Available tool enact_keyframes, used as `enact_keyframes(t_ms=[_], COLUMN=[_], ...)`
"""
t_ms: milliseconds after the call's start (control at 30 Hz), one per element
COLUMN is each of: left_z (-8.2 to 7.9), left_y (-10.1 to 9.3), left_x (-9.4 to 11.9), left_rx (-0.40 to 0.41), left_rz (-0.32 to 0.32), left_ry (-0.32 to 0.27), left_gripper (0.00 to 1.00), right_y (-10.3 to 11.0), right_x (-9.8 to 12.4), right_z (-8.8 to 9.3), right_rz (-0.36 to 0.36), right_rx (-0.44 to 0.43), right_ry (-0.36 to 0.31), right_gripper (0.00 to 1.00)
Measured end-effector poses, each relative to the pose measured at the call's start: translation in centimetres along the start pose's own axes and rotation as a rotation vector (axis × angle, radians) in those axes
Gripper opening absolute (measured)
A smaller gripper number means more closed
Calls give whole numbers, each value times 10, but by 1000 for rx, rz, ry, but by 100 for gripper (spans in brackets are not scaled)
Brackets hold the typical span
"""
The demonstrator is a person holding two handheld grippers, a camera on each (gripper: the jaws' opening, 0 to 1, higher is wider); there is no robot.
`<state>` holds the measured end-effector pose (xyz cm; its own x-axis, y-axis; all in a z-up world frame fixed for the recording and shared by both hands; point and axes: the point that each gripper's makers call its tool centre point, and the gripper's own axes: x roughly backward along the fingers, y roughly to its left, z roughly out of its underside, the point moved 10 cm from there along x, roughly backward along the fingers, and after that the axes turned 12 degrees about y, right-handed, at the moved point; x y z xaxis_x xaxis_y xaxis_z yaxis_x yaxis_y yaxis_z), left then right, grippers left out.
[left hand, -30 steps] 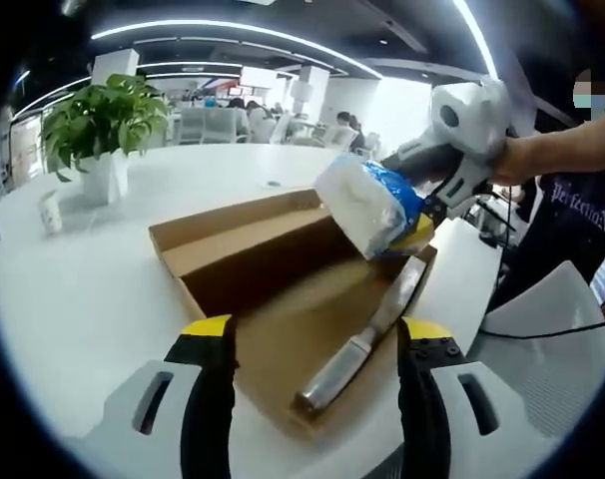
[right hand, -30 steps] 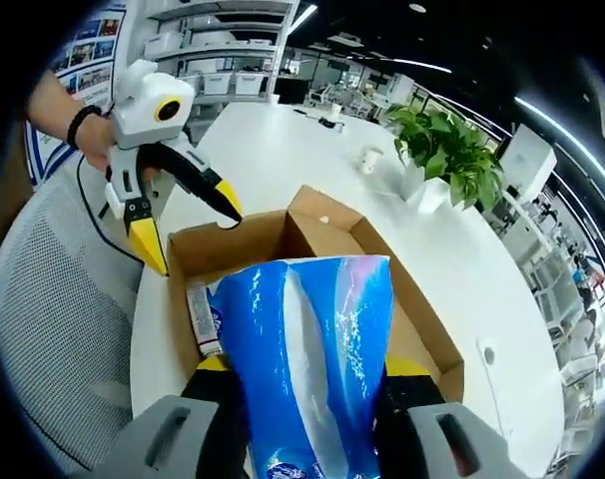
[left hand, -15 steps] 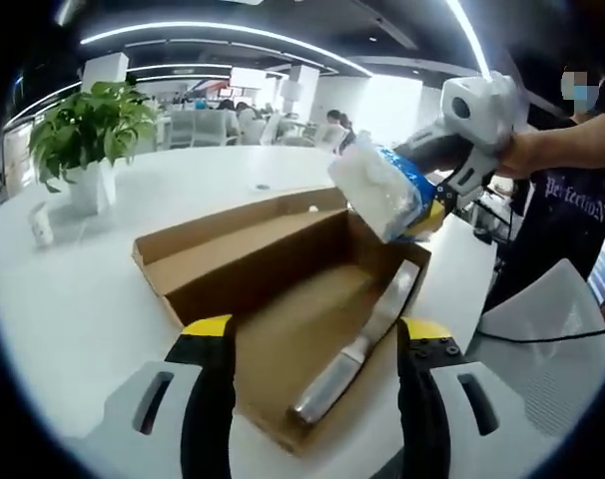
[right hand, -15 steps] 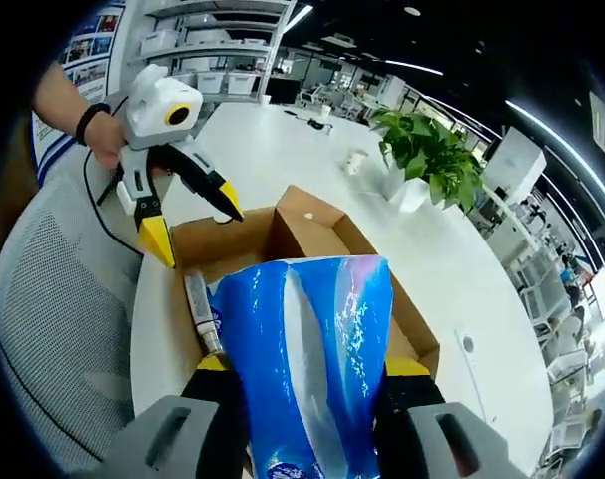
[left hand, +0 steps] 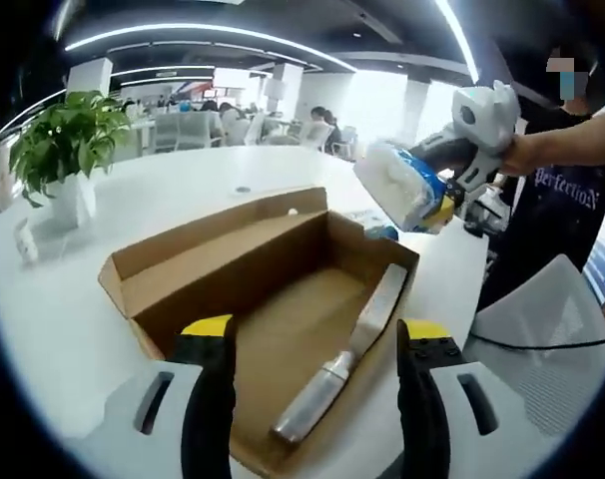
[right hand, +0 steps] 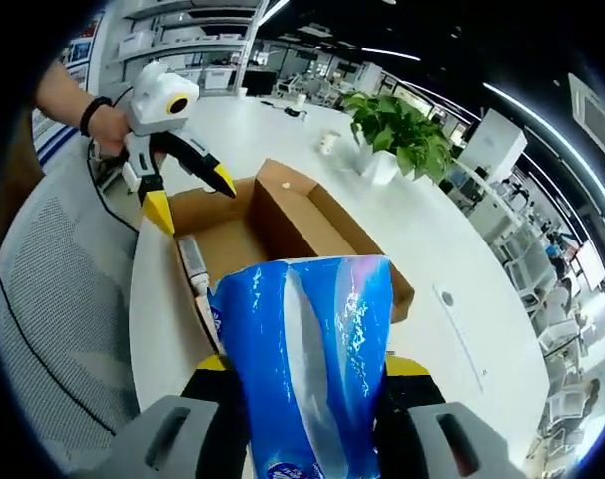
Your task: Operate the shoe box by opening the lid, removing the specified soft item, and placing it in the target area until the item is outside and the box remains undamaged.
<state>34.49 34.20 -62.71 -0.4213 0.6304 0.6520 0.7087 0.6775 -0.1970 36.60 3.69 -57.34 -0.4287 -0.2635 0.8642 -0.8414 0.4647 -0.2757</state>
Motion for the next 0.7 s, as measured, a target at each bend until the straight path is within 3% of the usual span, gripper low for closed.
enact_keyframes(t_ms=[400, 700], left_z=[3, 4], left_y=[-1, 1], left_x=[-4, -4], left_rx=[-13, -28], left_rz=[9, 8], left_ry=[24, 40], left_gripper=[65, 65], right_y=[8, 12], right_x=[4, 5], right_z=[56, 77], right_rz=[1, -7], right_rx=[-97, -128], right_ry=[63, 90], right_gripper=[46, 46])
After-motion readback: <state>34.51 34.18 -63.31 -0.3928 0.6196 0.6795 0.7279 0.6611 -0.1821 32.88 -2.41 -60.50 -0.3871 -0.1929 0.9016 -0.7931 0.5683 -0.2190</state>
